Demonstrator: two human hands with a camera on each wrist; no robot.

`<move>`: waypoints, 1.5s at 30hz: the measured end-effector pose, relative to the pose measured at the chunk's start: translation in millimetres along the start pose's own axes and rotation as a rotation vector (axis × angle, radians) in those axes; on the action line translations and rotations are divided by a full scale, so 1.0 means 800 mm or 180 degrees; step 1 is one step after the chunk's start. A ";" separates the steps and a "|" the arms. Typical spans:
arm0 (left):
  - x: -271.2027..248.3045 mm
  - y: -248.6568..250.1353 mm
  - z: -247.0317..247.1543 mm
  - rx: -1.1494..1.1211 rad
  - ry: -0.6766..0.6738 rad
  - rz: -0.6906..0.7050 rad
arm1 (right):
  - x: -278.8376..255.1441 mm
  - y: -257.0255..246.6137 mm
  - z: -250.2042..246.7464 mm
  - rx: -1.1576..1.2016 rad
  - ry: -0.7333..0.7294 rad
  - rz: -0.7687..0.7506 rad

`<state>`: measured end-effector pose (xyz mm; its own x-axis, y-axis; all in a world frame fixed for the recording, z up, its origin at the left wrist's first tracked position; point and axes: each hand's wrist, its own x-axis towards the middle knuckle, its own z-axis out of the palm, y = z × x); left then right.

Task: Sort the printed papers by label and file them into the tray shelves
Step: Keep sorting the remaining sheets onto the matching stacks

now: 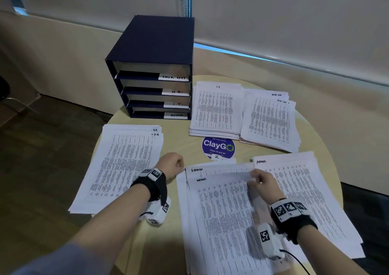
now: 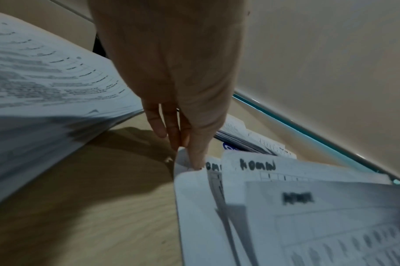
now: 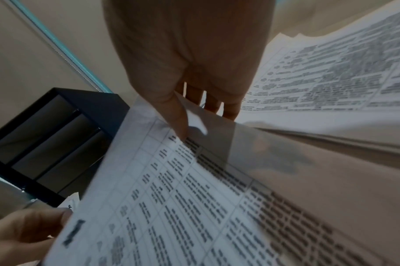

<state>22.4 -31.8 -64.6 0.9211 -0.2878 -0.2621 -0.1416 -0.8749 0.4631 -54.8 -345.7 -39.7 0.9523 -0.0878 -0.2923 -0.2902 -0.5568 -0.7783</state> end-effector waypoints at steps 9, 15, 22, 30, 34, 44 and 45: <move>-0.006 0.012 -0.025 -0.1545 -0.0159 -0.0030 | 0.021 -0.038 0.028 0.1372 0.0274 0.1019; -0.007 0.022 -0.024 -0.2784 -0.0341 -0.0360 | 0.040 -0.044 0.045 0.1056 -0.0154 0.1469; -0.006 0.033 -0.015 -0.3855 0.0043 -0.0669 | 0.025 -0.043 0.028 0.0742 -0.0181 0.0802; 0.002 0.164 0.035 -0.3768 -0.0445 -0.1088 | 0.047 -0.046 -0.109 -0.0246 0.0700 0.0748; 0.031 0.203 0.112 -0.3217 -0.0946 -0.1250 | 0.063 -0.014 -0.150 -0.0223 0.1190 0.1038; 0.058 0.232 0.121 -0.3164 -0.1336 -0.1595 | 0.021 0.071 -0.141 -0.1570 0.0683 0.2323; 0.058 0.228 0.121 -0.3141 -0.1355 -0.1650 | 0.020 0.067 -0.135 -0.1590 0.0690 0.2319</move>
<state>4.1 -242.1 -74.4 0.5657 -0.2574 -0.7834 0.7233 -0.3014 0.6213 -45.2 -466.2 -26.4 0.5608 -0.6835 -0.4673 -0.8006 -0.5915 -0.0955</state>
